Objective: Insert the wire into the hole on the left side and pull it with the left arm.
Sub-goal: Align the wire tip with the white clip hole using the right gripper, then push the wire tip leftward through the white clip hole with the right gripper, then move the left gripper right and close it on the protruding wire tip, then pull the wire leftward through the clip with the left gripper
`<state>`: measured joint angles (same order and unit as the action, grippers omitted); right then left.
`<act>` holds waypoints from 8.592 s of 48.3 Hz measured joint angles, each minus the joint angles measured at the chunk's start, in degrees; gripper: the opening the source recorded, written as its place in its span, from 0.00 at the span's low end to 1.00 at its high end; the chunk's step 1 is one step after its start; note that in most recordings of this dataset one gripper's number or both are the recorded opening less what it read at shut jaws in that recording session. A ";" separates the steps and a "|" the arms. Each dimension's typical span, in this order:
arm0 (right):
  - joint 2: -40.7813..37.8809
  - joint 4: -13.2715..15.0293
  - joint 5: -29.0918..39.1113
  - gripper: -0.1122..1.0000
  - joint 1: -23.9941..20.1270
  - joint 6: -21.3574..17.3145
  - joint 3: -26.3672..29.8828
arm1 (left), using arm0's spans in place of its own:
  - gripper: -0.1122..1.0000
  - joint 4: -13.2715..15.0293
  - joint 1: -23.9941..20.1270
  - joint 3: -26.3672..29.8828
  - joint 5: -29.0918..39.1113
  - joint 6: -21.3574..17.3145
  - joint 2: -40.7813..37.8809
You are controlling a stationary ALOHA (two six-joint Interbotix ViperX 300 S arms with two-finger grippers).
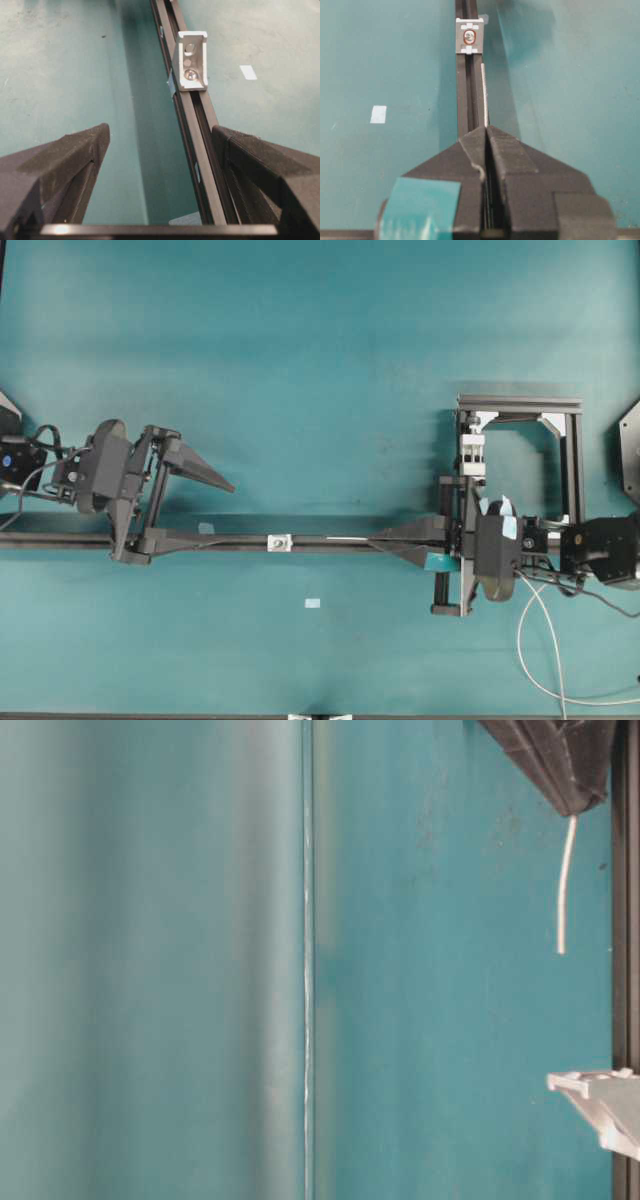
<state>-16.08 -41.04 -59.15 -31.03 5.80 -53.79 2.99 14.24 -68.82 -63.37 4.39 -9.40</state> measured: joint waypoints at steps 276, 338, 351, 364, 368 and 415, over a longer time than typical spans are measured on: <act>-7.91 21.62 9.32 0.14 12.66 -1.23 14.85 | 0.69 0.00 -0.09 0.62 0.26 -0.09 0.00; -7.91 21.80 9.32 0.14 12.74 -1.41 14.85 | 0.13 -0.18 1.85 7.29 11.16 3.43 0.00; -7.91 21.80 9.32 0.14 12.74 -1.41 14.94 | 0.01 -0.18 1.93 8.26 13.54 4.48 0.00; -7.91 21.80 9.32 0.14 12.74 -1.67 14.94 | 0.01 -0.18 2.02 8.44 14.24 4.48 0.00; -7.91 21.71 9.40 0.14 12.74 -1.85 14.85 | 0.01 -0.18 2.02 8.44 14.24 4.48 0.00; -7.91 22.15 14.15 0.71 12.39 -4.22 16.00 | 0.01 -0.18 4.31 4.48 19.78 4.75 6.77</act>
<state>-23.99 -18.90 -45.00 -18.63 1.58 -37.79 2.81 18.54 -64.34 -43.59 9.14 -2.64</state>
